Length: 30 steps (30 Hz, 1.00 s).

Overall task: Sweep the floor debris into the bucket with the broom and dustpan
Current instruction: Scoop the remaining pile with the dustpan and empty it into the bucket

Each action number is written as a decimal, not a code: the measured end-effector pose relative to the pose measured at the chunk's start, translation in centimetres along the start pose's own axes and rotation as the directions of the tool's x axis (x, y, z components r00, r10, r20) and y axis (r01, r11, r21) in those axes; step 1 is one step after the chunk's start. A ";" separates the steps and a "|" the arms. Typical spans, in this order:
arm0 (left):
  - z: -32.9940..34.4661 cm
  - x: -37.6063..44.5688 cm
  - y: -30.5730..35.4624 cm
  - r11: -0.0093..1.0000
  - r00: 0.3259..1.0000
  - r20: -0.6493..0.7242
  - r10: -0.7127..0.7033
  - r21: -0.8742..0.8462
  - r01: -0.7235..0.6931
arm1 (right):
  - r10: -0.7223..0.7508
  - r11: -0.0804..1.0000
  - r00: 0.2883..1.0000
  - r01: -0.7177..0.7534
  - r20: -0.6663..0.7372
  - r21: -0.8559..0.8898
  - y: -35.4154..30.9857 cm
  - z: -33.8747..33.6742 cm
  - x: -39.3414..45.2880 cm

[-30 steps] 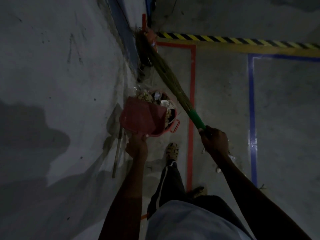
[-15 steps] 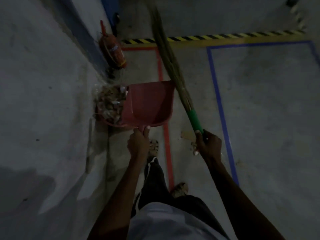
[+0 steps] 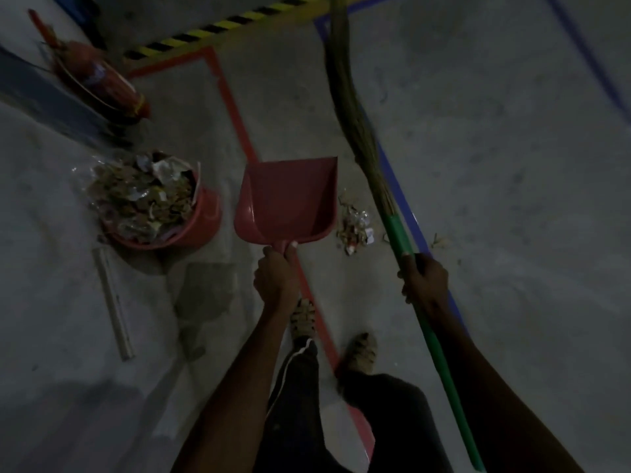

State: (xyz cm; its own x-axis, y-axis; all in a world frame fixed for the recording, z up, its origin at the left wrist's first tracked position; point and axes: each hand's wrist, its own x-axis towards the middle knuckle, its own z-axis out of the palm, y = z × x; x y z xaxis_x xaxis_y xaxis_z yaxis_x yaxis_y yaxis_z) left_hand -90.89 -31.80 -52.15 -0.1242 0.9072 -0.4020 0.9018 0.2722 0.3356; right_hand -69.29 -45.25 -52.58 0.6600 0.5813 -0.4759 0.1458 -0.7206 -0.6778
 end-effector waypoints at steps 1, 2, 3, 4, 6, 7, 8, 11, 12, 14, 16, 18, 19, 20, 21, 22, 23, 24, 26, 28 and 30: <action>1.2 0.0 -0.1 1.000 1.000 -0.014 -0.015 0.013 0.015 | 0.027 1.000 1.000 -0.027 -0.002 0.008 1.4 0.4 0.8; 2.7 -0.1 -0.4 0.999 0.999 -0.039 -0.032 0.022 0.033 | 0.052 0.999 0.999 -0.052 0.005 0.009 3.0 0.8 1.7; 4.0 0.0 -0.7 0.998 0.996 -0.060 -0.064 0.024 0.066 | 0.069 0.998 0.998 -0.069 0.015 0.009 4.4 1.3 2.6; 5.4 0.0 -1.2 0.995 0.991 -0.082 -0.101 0.015 0.103 | 0.078 0.997 0.997 -0.078 0.025 0.012 5.6 1.7 3.5; 9.1 0.2 -2.5 0.983 0.974 -0.130 -0.184 -0.024 0.182 | 0.067 0.997 0.996 -0.069 0.051 0.020 8.9 3.0 5.8; 11.3 0.2 -3.4 0.975 0.963 -0.154 -0.221 -0.050 0.216 | 0.060 0.998 0.996 -0.061 0.066 0.022 10.7 3.8 7.0; 13.1 0.3 -4.3 0.969 0.954 -0.172 -0.246 -0.079 0.236 | 0.054 0.998 0.996 -0.056 0.070 0.024 12.3 4.6 8.2; 18.8 0.4 -7.2 0.948 0.923 -0.226 -0.311 -0.147 0.283 | 0.025 1.000 0.994 -0.025 0.102 0.001 17.0 7.1 11.9; 20.8 0.5 -8.3 0.944 0.918 -0.238 -0.319 -0.163 0.286 | 0.012 1.000 0.992 -0.011 0.126 -0.007 18.6 8.2 13.0; 23.8 0.7 -10.2 0.943 0.915 -0.250 -0.316 -0.188 0.275 | -0.005 0.999 0.982 0.012 0.187 -0.038 21.0 10.2 14.5; 27.0 1.1 -12.4 0.946 0.914 -0.263 -0.308 -0.183 0.266 | -0.007 0.997 0.970 0.025 0.244 -0.067 23.7 12.9 15.6; 29.9 1.9 -14.6 0.946 0.913 -0.265 -0.309 -0.185 0.267 | -0.024 0.996 0.957 0.049 0.290 -0.079 26.1 15.9 16.4; 30.9 2.2 -15.6 0.943 0.912 -0.263 -0.316 -0.189 0.272 | -0.022 0.995 0.949 0.053 0.316 -0.089 27.0 17.4 16.6; 32.1 2.6 -16.7 0.942 0.910 -0.262 -0.321 -0.188 0.278 | -0.016 0.994 0.939 0.052 0.343 -0.097 28.0 19.1 16.8; 33.0 2.9 -17.7 0.940 0.908 -0.262 -0.327 -0.188 0.284 | -0.003 0.994 0.929 0.045 0.371 -0.104 28.8 20.7 16.9; 33.7 3.1 -18.7 0.938 0.906 -0.260 -0.332 -0.187 0.290 | 0.014 0.993 0.916 0.035 0.400 -0.115 29.5 22.3 16.8; 34.1 3.2 -19.4 0.937 0.906 -0.257 -0.337 -0.188 0.296 | 0.035 0.991 0.903 0.024 0.428 -0.133 30.0 23.6 16.6; 34.5 3.3 -20.1 0.935 0.905 -0.255 -0.340 -0.192 0.297 | 0.060 0.988 0.892 0.010 0.448 -0.152 30.4 24.8 16.4; 34.8 3.2 -21.3 0.938 0.907 -0.256 -0.334 -0.188 0.292 | 0.117 0.982 0.881 -0.035 0.459 -0.184 31.3 26.6 16.0; 34.8 2.9 -21.9 0.949 0.918 -0.255 -0.304 -0.169 0.267 | 0.174 0.976 0.886 -0.097 0.430 -0.195 32.0 27.3 15.6; 34.6 2.6 -21.7 0.963 0.931 -0.255 -0.260 -0.140 0.230 | 0.208 0.973 0.899 -0.149 0.384 -0.179 32.7 27.0 15.5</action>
State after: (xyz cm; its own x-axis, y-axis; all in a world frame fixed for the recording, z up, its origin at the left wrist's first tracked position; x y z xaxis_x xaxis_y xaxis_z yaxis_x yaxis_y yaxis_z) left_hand -96.50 -46.47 -89.95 -0.4556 0.8561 -0.2440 0.7821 0.5158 0.3497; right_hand -74.15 -49.55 -97.23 0.3409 0.5178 -0.7846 0.1751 -0.8550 -0.4882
